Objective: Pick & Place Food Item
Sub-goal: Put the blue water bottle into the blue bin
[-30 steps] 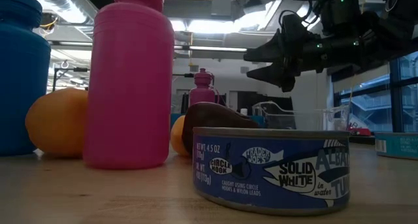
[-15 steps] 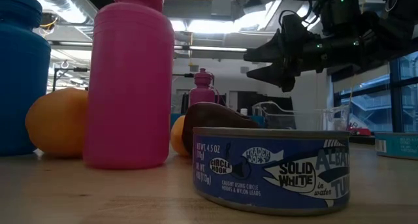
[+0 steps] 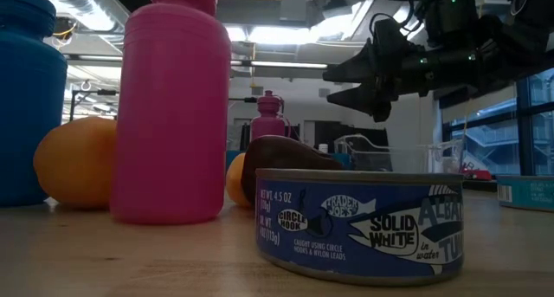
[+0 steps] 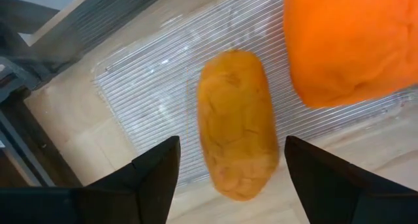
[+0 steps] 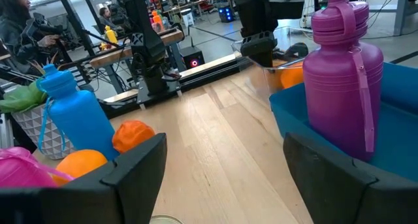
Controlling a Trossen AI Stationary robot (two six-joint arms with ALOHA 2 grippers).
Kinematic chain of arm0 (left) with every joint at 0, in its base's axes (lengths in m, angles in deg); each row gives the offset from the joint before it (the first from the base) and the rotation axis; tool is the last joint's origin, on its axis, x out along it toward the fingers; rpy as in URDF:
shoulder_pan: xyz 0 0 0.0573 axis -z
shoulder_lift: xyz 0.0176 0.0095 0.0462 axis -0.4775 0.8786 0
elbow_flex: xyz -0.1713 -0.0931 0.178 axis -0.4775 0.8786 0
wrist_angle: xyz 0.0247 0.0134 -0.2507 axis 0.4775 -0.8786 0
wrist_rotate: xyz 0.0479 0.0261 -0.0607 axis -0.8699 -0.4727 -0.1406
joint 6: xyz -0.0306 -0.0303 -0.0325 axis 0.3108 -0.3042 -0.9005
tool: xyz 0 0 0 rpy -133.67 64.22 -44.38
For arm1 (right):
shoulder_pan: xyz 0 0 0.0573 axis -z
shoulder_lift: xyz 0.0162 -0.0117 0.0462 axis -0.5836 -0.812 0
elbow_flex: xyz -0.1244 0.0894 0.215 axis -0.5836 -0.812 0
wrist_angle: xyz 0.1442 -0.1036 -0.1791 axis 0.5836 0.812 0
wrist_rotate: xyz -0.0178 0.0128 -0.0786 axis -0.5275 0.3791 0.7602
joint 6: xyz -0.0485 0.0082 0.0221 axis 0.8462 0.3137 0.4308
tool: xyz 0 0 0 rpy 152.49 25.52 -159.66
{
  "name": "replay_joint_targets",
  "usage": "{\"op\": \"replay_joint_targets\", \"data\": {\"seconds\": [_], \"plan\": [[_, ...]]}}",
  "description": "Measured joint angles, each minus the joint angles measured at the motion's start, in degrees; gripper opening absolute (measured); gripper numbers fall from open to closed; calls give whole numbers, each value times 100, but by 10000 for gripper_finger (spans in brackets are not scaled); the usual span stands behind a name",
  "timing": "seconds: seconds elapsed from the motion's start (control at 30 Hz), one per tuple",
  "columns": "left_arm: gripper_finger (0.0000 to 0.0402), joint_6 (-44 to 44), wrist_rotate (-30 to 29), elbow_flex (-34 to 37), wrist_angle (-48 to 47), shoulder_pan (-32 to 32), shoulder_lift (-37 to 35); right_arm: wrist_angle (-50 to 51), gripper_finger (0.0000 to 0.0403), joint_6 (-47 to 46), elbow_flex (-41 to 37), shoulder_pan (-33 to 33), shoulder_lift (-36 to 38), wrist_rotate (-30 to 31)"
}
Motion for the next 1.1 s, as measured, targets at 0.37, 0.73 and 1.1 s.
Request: {"op": "replay_joint_targets", "data": {"seconds": [0.37,0.73,1.1], "plan": [[265,143,27,-618,-73,-4,-31,9,306,73,0,0,0,0],[248,305,545,-920,-86,230,-880,94,306,111,2,0,0,21],[231,150,674,-904,107,1476,-2528,73,306,113,2,0,0,22]]}}
